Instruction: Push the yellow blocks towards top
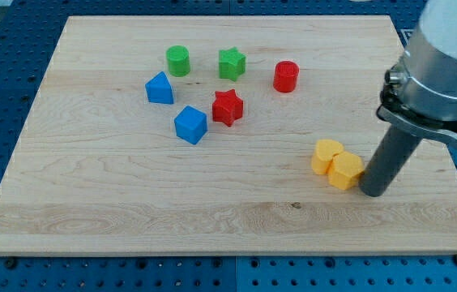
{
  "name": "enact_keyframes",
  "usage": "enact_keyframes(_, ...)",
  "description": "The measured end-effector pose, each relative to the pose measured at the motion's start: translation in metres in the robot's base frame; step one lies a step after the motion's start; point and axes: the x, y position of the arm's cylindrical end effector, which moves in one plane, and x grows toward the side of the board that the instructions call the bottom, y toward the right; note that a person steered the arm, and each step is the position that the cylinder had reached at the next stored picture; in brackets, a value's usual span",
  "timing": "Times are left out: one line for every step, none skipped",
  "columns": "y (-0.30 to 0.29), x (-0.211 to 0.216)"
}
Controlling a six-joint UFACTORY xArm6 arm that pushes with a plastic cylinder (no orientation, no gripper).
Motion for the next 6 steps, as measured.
enact_keyframes(-0.033,0.023)
enact_keyframes(-0.049,0.028)
enact_keyframes(-0.049,0.009)
enact_keyframes(-0.048,-0.008)
enact_keyframes(-0.038,-0.026)
enact_keyframes(-0.01,-0.041)
